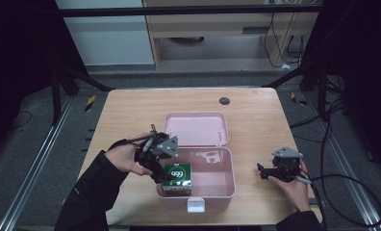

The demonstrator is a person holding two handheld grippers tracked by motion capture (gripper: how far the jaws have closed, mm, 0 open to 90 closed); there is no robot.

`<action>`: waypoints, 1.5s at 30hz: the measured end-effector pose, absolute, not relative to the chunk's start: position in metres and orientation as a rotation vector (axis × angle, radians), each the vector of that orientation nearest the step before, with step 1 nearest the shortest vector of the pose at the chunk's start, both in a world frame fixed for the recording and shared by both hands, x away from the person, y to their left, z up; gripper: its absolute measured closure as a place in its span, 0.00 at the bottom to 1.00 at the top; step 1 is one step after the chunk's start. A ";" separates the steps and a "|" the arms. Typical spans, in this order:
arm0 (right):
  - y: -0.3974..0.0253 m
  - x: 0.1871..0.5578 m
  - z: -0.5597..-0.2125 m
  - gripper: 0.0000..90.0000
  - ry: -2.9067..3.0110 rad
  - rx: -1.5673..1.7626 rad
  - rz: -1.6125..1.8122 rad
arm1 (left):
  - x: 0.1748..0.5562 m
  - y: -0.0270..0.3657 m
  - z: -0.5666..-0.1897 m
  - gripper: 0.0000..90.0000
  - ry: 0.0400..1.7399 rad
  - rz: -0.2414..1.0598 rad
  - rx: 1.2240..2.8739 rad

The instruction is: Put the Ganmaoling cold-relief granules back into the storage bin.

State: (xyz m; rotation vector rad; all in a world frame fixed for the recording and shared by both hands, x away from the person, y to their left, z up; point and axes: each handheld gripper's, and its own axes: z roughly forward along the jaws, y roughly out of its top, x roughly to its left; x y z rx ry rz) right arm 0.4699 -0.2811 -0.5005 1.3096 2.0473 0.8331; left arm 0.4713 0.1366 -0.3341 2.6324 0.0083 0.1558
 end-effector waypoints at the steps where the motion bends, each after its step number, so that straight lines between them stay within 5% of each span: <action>1: -0.281 0.470 -0.501 0.03 2.046 1.308 0.831 | 0.471 0.141 -0.330 0.19 0.014 0.166 2.625; 13: -0.281 0.470 -0.500 0.03 2.047 1.309 0.828 | 0.461 0.195 -0.320 0.23 0.120 0.236 2.545; 45: -0.281 0.468 -0.501 0.03 2.048 1.313 0.825 | 0.471 0.263 -0.438 0.19 0.563 0.238 2.548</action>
